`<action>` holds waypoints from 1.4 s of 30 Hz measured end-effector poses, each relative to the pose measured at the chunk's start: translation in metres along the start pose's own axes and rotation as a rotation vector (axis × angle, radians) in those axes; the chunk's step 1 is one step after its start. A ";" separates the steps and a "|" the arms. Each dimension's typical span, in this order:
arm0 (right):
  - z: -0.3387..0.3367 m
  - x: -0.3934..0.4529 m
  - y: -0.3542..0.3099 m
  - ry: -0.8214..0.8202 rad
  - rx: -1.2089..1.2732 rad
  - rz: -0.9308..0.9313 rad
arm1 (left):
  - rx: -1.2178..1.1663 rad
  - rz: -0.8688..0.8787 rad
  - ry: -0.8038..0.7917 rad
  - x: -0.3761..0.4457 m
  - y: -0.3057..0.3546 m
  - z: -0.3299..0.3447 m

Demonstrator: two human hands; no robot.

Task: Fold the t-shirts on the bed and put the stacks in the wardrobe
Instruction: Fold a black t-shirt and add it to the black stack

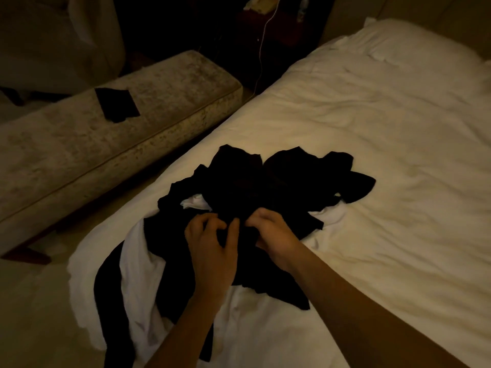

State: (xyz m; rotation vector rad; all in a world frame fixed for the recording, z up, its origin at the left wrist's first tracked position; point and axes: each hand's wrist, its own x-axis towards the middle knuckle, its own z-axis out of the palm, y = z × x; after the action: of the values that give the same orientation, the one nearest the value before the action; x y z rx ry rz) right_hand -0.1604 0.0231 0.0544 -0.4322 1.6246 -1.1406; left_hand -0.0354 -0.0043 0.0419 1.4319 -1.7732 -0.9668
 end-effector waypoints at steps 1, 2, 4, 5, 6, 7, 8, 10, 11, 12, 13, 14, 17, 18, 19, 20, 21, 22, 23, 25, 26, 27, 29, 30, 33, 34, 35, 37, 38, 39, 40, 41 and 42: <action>-0.010 -0.008 -0.007 0.008 0.085 0.000 | -0.126 -0.063 -0.036 -0.003 0.008 0.002; -0.021 -0.016 -0.013 0.026 0.174 -0.003 | -0.204 -0.109 -0.055 -0.005 0.012 0.005; -0.042 -0.033 -0.028 0.077 0.360 -0.014 | -0.254 -0.185 -0.112 -0.009 0.022 0.010; -0.053 -0.042 -0.035 0.096 0.442 -0.028 | -0.258 -0.234 -0.189 -0.013 0.029 0.012; -0.063 -0.053 -0.041 0.102 0.502 -0.047 | -0.259 -0.278 -0.287 -0.018 0.036 0.013; -0.073 -0.063 -0.047 0.103 0.538 -0.067 | -0.274 -0.307 -0.394 -0.024 0.046 0.014; -0.083 -0.074 -0.052 0.105 0.570 -0.081 | -0.272 -0.307 -0.499 -0.030 0.055 0.016; -0.105 -0.094 -0.060 0.116 0.650 -0.116 | -0.218 -0.221 -0.618 -0.046 0.080 0.016; -0.116 -0.104 -0.063 0.124 0.693 -0.128 | -0.213 -0.186 -0.639 -0.054 0.092 0.017; -0.127 -0.115 -0.065 0.122 0.734 -0.141 | -0.272 -0.171 -0.654 -0.063 0.103 0.017; -0.139 -0.126 -0.067 0.114 0.758 -0.154 | -0.338 -0.140 -0.680 -0.074 0.113 0.020; -0.148 -0.138 -0.070 0.094 0.778 -0.169 | -0.367 -0.074 -0.727 -0.084 0.119 0.023; -0.174 -0.171 -0.076 0.145 0.763 -0.203 | -0.157 0.178 -0.863 -0.115 0.135 0.042; -0.182 -0.181 -0.077 0.186 0.744 -0.237 | -0.071 0.249 -0.849 -0.124 0.139 0.049; -0.191 -0.193 -0.080 0.233 0.722 -0.273 | -0.015 0.301 -0.828 -0.130 0.144 0.055; -0.201 -0.205 -0.082 0.268 0.708 -0.311 | 0.006 0.312 -0.808 -0.134 0.149 0.058; -0.213 -0.217 -0.084 0.325 0.678 -0.341 | -0.005 0.298 -0.795 -0.138 0.158 0.060; -0.227 -0.230 -0.085 0.367 0.650 -0.370 | -0.049 0.269 -0.783 -0.141 0.169 0.059; -0.242 -0.242 -0.084 0.407 0.629 -0.402 | -0.115 0.224 -0.764 -0.145 0.182 0.058; -0.267 -0.268 -0.082 0.478 0.585 -0.444 | -0.257 0.113 -0.741 -0.154 0.215 0.053; -0.278 -0.280 -0.080 0.502 0.556 -0.455 | -0.316 0.088 -0.750 -0.160 0.233 0.052; -0.287 -0.291 -0.078 0.523 0.516 -0.458 | -0.361 0.085 -0.779 -0.168 0.252 0.051; -0.304 -0.313 -0.073 0.562 0.449 -0.462 | -0.405 0.083 -0.836 -0.183 0.288 0.056; -0.307 -0.319 -0.073 0.564 0.408 -0.453 | -0.419 0.075 -0.853 -0.186 0.302 0.058; -0.323 -0.349 -0.063 0.519 0.211 -0.381 | -0.419 0.043 -0.902 -0.204 0.347 0.068; -0.326 -0.359 -0.056 0.489 0.153 -0.336 | -0.424 0.036 -0.906 -0.209 0.359 0.072; -0.329 -0.369 -0.048 0.462 0.116 -0.306 | -0.429 0.032 -0.907 -0.214 0.370 0.076; -0.329 -0.386 -0.031 0.416 0.081 -0.327 | -0.436 0.020 -0.897 -0.227 0.389 0.084; -0.329 -0.391 -0.024 0.416 0.039 -0.387 | -0.447 0.018 -0.895 -0.234 0.397 0.088; -0.331 -0.394 -0.016 0.424 -0.023 -0.468 | -0.456 0.021 -0.898 -0.241 0.403 0.091; -0.334 -0.396 -0.009 0.441 -0.094 -0.529 | -0.461 0.021 -0.901 -0.248 0.410 0.094; -0.338 -0.395 -0.003 0.466 -0.159 -0.547 | -0.459 0.021 -0.910 -0.254 0.415 0.096; -0.343 -0.396 0.000 0.491 -0.200 -0.522 | -0.455 0.018 -0.925 -0.259 0.419 0.097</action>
State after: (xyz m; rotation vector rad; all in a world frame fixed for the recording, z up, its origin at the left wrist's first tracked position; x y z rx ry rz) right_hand -0.3148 0.4770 0.2661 -0.7838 2.1376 -1.5637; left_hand -0.2771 0.3186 0.3410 0.6934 -1.9365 -2.0826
